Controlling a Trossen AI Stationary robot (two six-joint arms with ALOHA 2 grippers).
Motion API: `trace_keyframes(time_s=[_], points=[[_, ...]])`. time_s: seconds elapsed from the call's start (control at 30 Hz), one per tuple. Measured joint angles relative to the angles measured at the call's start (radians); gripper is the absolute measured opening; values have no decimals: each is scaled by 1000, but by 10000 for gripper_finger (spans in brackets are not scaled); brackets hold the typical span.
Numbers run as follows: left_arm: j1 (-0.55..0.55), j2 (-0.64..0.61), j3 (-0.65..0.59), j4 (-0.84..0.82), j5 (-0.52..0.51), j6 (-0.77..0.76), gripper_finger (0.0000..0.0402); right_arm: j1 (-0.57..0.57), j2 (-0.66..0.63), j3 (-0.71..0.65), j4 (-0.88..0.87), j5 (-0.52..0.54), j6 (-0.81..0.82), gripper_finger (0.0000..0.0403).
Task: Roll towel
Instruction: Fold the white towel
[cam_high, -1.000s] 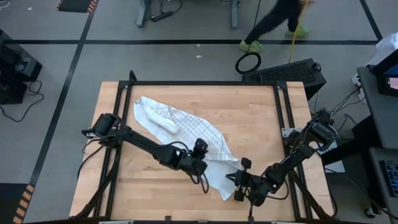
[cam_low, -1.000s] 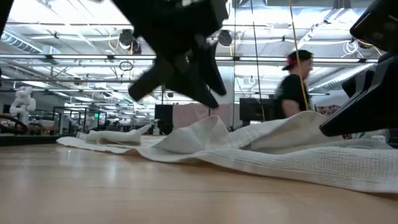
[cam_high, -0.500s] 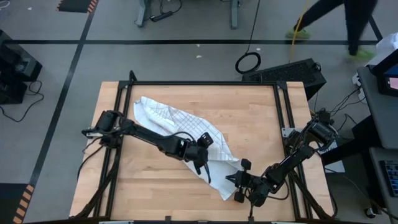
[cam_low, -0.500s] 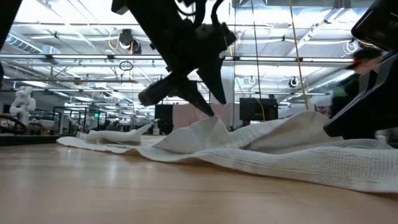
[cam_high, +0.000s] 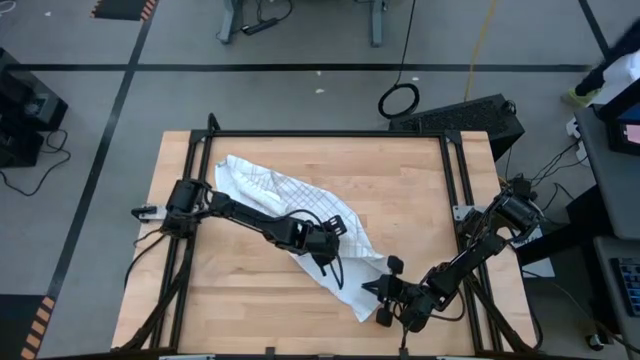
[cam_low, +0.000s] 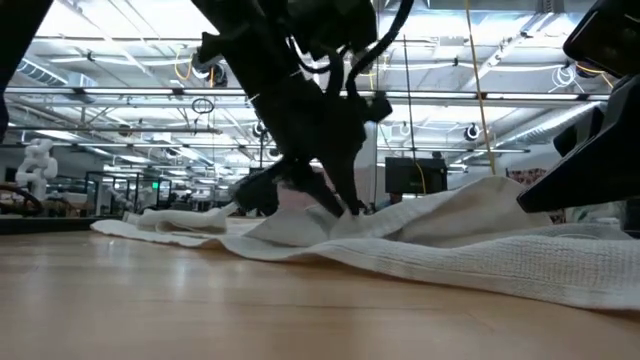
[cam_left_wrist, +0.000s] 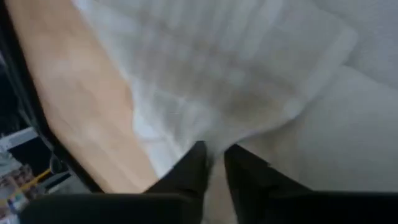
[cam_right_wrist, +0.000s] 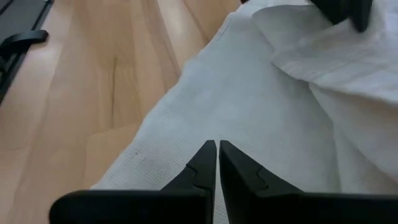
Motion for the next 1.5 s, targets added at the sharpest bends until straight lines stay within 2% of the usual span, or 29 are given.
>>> trace_keyframes(time_s=[0.1,0.2,0.4,0.53,0.67,0.73,0.83,1.0,1.13,1.37,1.5], points=[[-18,-2,5,52,-4,-61,10,-1,0,0,2,1,-4,13],[-48,-2,31,18,-15,-132,9,-5,0,0,-1,4,-4,13],[-134,-21,90,-52,-130,-313,5,-15,0,0,30,62,-19,13],[-190,-36,177,-73,-227,-514,5,-10,-2,0,144,76,-145,14],[-216,-36,245,-70,-222,-732,5,5,-6,45,193,79,-363,29],[-222,-36,254,-55,-197,-815,5,15,-6,89,136,80,-441,48],[-228,-34,252,-53,-168,-909,5,27,-6,166,-37,80,-444,92],[-236,-34,245,-47,-118,-982,5,48,-6,292,-390,129,-249,176],[-244,-34,243,-44,-113,-983,5,73,-6,356,-625,136,-69,209],[-242,-34,243,-41,-112,-1034,4,85,-6,367,-634,234,-67,214],[-242,-34,243,-44,-112,-1035,4,75,-6,366,-595,239,-111,214]])
